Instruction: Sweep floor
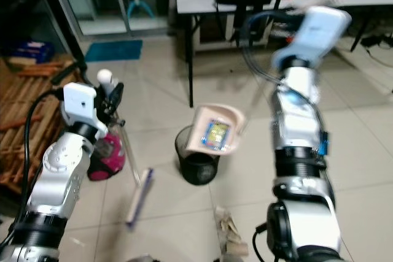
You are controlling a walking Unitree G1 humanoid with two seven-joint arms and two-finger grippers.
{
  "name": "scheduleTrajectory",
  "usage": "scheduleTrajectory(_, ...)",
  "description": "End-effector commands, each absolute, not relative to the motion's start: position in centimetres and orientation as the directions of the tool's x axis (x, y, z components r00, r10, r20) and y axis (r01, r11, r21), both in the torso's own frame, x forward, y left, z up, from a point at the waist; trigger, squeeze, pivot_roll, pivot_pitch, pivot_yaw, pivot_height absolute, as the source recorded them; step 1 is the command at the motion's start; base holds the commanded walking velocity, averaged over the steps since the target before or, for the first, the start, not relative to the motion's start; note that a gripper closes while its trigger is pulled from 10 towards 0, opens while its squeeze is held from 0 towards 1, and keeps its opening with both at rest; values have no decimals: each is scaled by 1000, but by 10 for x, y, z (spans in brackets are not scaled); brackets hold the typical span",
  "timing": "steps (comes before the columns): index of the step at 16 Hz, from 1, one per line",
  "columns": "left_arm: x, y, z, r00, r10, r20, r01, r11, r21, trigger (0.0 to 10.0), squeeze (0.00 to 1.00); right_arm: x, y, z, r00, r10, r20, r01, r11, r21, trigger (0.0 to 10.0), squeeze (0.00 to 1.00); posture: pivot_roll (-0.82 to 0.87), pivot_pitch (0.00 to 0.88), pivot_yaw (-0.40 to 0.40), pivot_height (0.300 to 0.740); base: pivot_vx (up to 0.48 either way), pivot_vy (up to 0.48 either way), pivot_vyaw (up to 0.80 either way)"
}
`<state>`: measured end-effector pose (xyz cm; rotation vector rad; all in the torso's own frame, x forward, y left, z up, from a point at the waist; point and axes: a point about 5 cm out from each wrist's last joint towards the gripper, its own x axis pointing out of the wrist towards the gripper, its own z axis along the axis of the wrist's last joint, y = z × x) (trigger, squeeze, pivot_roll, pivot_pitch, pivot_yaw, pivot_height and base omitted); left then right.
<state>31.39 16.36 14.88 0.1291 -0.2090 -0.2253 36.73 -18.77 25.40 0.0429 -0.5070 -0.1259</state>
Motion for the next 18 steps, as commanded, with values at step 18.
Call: scheduleTrajectory(18,316,163,156,944,-251,216,209,957,199,10000,0,328,-72,207,618,562,550,-176,781,-600,10000,0,-78,13,56,740,0,0,0)
